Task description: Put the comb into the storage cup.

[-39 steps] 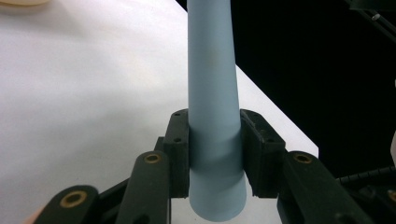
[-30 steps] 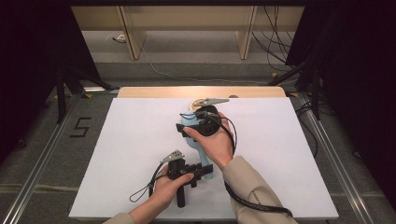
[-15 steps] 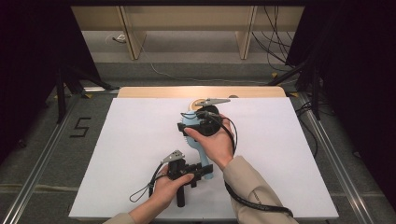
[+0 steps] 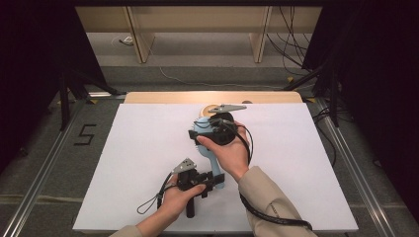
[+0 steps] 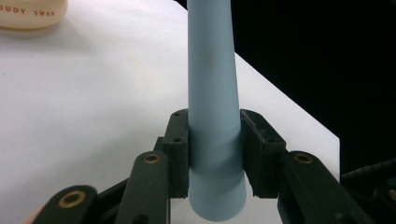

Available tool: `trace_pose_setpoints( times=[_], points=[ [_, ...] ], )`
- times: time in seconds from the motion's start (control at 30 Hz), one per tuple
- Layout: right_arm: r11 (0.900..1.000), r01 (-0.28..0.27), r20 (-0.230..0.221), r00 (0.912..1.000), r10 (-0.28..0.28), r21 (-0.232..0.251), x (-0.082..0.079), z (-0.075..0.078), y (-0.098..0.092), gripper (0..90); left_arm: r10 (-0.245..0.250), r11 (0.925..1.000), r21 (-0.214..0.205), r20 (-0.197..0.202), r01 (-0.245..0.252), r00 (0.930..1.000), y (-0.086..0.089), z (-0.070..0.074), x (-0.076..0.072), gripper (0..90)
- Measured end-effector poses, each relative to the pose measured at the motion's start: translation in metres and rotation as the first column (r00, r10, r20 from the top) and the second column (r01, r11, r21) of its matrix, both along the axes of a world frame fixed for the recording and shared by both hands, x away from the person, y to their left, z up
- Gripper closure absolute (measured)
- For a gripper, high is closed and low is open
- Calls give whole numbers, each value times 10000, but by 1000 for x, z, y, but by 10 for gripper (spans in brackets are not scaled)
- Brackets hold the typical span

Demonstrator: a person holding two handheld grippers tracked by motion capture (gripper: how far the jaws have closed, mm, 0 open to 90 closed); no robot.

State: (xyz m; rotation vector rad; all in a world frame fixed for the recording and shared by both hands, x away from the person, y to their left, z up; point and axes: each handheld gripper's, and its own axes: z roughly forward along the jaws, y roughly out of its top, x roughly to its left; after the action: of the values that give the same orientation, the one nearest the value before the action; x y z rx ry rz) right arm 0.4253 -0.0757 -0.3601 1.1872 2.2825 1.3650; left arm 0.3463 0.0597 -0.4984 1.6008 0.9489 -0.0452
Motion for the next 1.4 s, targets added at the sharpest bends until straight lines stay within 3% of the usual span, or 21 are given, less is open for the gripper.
trace_pose_setpoints(
  times=[0.4,0.63,0.8,0.87,1.07,1.2,1.4],
  points=[
    [9995,122,131,9998,-126,305,-5,5,-8,214,-71,9995,315,378,59,9993,0,3,0,632],
    [9986,261,427,9987,-281,451,-9,9,-14,214,-82,9972,750,596,37,9982,0,7,-1,446],
    [9971,415,803,9957,-466,642,-11,11,-23,214,-15,9856,1680,1089,-169,9941,6,15,-2,231],
    [9967,460,857,9950,-517,672,-11,12,-27,214,-49,9773,2106,1339,-237,9910,11,18,-2,153],
    [9946,632,1011,9923,-714,817,-11,14,-36,214,-228,9600,2784,1803,-287,9833,26,25,2,35],
    [9937,688,1122,9906,-785,883,-11,15,-39,214,-265,9481,3157,1970,-378,9800,39,26,5,0],
    [9915,848,1237,9876,-967,983,-10,16,-45,214,242,9394,3287,2202,-975,9752,60,27,8,0]
  ],
)
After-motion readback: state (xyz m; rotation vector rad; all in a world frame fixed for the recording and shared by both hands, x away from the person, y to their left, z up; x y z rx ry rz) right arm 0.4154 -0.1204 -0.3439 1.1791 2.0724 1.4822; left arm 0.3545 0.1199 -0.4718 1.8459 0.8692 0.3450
